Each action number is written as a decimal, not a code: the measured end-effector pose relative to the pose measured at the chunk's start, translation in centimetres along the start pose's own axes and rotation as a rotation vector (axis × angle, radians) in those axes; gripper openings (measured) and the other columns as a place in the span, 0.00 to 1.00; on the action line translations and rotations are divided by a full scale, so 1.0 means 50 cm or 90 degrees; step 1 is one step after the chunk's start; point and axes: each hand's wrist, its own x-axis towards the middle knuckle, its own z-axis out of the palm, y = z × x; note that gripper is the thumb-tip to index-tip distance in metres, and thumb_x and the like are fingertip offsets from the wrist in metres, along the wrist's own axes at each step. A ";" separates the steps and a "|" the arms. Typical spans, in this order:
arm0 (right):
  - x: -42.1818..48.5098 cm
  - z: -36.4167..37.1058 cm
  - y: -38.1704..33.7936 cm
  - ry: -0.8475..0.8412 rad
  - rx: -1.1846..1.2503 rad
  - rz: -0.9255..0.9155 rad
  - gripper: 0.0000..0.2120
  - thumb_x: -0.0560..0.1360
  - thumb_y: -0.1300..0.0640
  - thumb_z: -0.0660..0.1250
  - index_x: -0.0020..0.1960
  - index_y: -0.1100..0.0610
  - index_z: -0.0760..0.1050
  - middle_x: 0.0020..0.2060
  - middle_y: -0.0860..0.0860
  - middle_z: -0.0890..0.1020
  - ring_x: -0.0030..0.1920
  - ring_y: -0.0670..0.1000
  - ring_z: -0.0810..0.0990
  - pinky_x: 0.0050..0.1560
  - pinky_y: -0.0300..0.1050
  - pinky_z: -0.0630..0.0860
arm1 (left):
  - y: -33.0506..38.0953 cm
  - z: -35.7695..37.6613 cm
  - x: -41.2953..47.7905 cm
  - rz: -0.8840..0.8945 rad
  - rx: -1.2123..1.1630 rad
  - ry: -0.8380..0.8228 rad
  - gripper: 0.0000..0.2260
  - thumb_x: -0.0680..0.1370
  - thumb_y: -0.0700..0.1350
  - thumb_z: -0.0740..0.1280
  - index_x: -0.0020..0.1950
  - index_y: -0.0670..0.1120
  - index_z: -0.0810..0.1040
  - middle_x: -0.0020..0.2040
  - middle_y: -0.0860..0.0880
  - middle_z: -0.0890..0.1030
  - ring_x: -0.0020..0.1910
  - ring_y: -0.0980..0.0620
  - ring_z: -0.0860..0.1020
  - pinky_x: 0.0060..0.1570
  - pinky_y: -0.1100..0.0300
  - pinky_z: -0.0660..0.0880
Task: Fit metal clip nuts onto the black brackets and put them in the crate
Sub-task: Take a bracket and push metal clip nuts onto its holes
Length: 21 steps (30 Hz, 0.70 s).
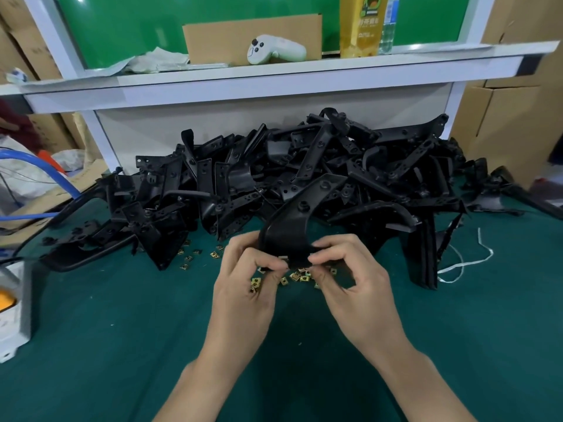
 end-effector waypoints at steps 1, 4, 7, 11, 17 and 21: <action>-0.002 0.001 0.002 -0.005 -0.002 0.024 0.14 0.77 0.62 0.71 0.50 0.42 0.76 0.55 0.38 0.79 0.58 0.46 0.80 0.46 0.35 0.78 | -0.005 0.002 -0.003 0.006 0.027 -0.005 0.13 0.75 0.35 0.70 0.47 0.55 0.75 0.60 0.62 0.72 0.59 0.55 0.77 0.56 0.71 0.70; -0.007 0.001 0.006 -0.019 0.004 0.111 0.19 0.77 0.64 0.71 0.46 0.39 0.71 0.56 0.34 0.80 0.58 0.42 0.80 0.45 0.32 0.77 | -0.017 0.008 -0.007 0.033 0.087 -0.012 0.15 0.75 0.33 0.72 0.47 0.53 0.74 0.60 0.64 0.71 0.57 0.55 0.75 0.55 0.70 0.69; -0.009 -0.001 0.008 -0.029 -0.058 0.116 0.19 0.77 0.63 0.71 0.43 0.39 0.69 0.57 0.29 0.78 0.59 0.37 0.78 0.48 0.30 0.76 | -0.021 0.010 -0.007 0.045 0.114 -0.007 0.18 0.74 0.31 0.73 0.47 0.53 0.73 0.59 0.67 0.69 0.56 0.57 0.73 0.54 0.70 0.69; -0.012 0.001 0.006 -0.024 -0.123 0.069 0.20 0.75 0.68 0.70 0.43 0.43 0.69 0.57 0.26 0.76 0.55 0.40 0.81 0.50 0.44 0.81 | -0.024 0.010 -0.009 0.047 0.133 -0.003 0.21 0.72 0.29 0.73 0.47 0.54 0.71 0.59 0.69 0.68 0.56 0.58 0.72 0.53 0.69 0.69; -0.011 -0.001 0.007 -0.005 -0.132 0.029 0.21 0.74 0.71 0.70 0.43 0.44 0.70 0.56 0.26 0.76 0.54 0.44 0.81 0.48 0.50 0.82 | -0.028 0.010 -0.008 0.078 0.127 -0.004 0.13 0.75 0.37 0.72 0.48 0.52 0.72 0.59 0.68 0.68 0.57 0.57 0.72 0.53 0.70 0.68; -0.008 -0.003 -0.004 0.037 -0.053 0.028 0.22 0.76 0.62 0.72 0.48 0.35 0.70 0.55 0.35 0.80 0.57 0.43 0.81 0.51 0.41 0.80 | -0.013 0.007 -0.001 0.072 0.030 0.005 0.07 0.78 0.47 0.69 0.54 0.55 0.76 0.57 0.62 0.74 0.55 0.54 0.77 0.55 0.68 0.70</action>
